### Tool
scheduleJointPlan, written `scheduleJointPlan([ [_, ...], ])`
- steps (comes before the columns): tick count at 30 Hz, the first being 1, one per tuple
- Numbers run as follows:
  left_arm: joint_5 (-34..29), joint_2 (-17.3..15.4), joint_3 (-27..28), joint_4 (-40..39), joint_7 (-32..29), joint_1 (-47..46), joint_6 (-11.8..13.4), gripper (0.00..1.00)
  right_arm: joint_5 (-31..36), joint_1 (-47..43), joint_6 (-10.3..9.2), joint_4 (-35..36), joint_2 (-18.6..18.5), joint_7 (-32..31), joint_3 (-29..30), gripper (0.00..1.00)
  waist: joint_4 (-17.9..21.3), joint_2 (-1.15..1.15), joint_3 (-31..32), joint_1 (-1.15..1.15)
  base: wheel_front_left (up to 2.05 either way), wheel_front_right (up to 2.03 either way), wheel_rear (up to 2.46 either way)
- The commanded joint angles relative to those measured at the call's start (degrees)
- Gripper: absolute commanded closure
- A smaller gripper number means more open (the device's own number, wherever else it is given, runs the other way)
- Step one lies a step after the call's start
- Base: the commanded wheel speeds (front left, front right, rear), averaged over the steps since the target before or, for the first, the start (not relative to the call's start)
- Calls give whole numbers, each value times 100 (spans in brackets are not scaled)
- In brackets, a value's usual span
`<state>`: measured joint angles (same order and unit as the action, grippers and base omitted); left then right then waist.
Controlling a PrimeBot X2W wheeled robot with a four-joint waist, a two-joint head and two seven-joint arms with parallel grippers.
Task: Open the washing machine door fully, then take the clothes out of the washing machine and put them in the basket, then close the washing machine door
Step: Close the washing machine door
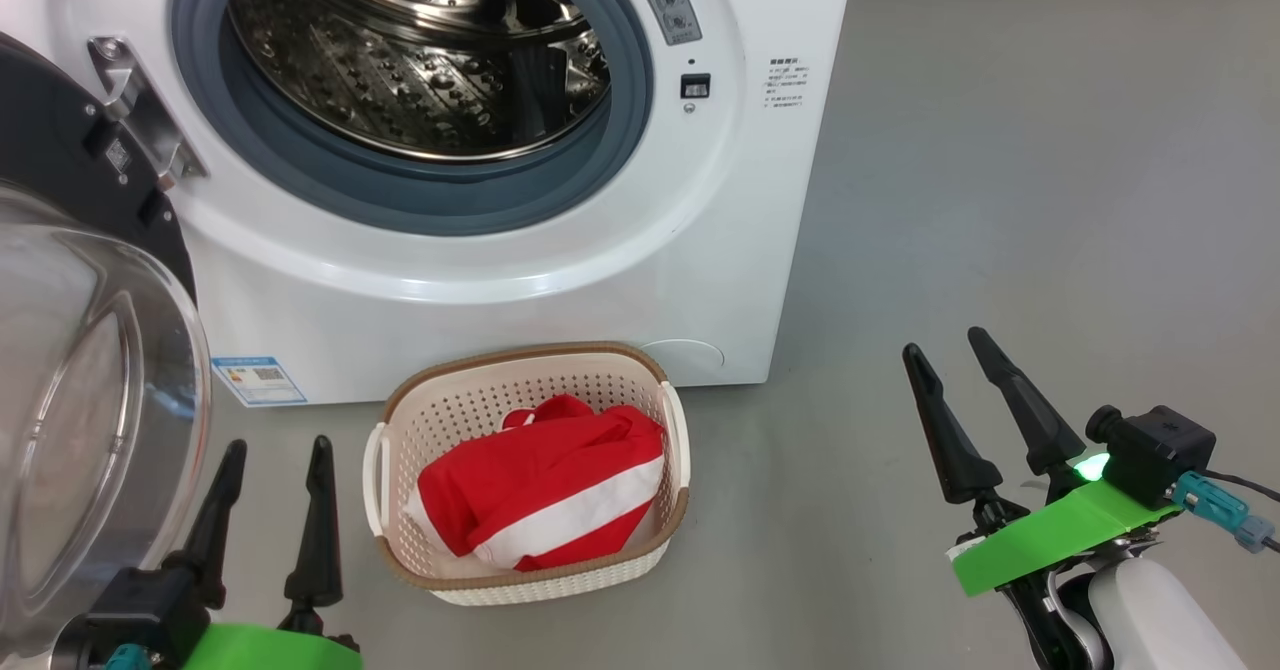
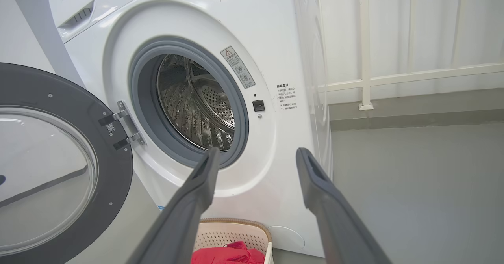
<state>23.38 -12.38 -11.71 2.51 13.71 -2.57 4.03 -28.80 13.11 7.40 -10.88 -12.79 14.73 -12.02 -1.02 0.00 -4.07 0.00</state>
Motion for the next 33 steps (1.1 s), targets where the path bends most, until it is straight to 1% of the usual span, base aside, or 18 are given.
scheduleJointPlan([
  [1,13,-139,176,-102,41,-186,61,0,-3,51,9,127,-43,27,-100,0,-3,0,15,0,0,0,0],
  [15,51,-172,129,-121,5,-160,95,0,0,21,9,108,-56,27,-117,0,-89,0,93,0,0,0,0],
  [24,82,-201,118,-145,-11,-121,133,0,-5,21,9,106,-45,27,-160,0,-443,0,135,0,0,0,0],
  [33,57,-234,108,-162,-3,-63,204,0,-17,-3,9,98,-50,27,-153,0,-972,0,166,0,0,0,0],
])
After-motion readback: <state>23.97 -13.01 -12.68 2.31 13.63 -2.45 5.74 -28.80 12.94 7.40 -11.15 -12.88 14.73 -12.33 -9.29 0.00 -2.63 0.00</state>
